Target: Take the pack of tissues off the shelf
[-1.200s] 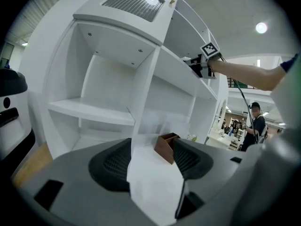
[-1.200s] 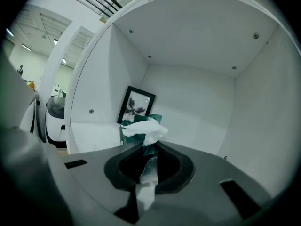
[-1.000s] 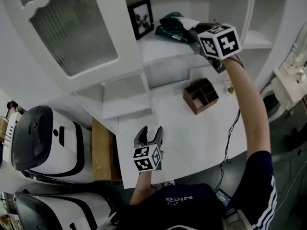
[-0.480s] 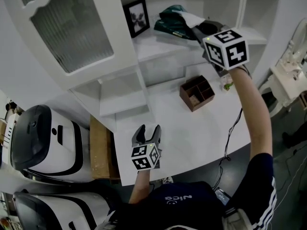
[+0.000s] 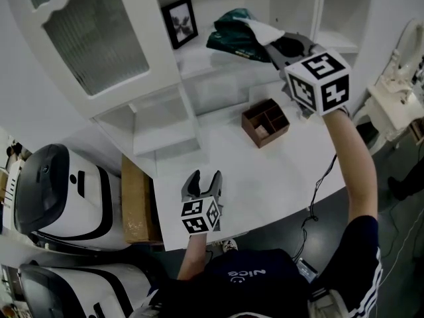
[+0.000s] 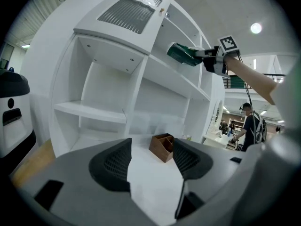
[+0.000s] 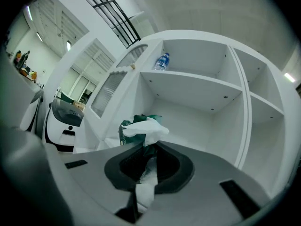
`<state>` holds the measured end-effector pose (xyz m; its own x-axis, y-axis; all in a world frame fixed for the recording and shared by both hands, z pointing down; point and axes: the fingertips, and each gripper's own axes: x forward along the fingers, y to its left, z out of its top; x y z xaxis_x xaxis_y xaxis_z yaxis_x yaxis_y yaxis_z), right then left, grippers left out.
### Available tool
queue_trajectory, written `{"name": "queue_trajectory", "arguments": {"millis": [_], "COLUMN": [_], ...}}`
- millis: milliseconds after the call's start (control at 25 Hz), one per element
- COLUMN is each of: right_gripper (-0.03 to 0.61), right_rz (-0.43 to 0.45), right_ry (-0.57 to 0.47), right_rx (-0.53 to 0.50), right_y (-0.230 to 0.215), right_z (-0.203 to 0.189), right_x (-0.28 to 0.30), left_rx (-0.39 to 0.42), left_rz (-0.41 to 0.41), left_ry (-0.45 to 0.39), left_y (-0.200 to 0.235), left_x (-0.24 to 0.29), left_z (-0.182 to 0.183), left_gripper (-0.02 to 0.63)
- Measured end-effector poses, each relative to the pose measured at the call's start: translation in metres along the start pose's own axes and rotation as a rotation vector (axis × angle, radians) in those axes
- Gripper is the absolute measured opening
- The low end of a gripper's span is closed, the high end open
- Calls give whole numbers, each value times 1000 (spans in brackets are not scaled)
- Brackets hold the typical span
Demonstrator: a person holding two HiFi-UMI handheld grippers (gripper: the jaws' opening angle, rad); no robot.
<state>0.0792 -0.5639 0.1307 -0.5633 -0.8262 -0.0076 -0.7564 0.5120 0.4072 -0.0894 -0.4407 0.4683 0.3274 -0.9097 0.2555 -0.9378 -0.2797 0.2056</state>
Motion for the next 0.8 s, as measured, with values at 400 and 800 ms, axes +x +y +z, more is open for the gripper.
{"name": "queue_trajectory", "arguments": {"millis": [400, 800], "right_gripper": [31, 31], "right_rz": [5, 10], "right_ry": [-11, 34], "right_rx": [-7, -43], "right_y": [27, 55], "right_z": [-17, -55], "right_x": [-55, -87], "left_rx": [1, -7], "left_rz": [-7, 4], "left_ry": [-23, -56], "left_y": [-21, -25], "left_x": [-24, -37], "left_z": [-9, -8], "left_gripper": [272, 272]}}
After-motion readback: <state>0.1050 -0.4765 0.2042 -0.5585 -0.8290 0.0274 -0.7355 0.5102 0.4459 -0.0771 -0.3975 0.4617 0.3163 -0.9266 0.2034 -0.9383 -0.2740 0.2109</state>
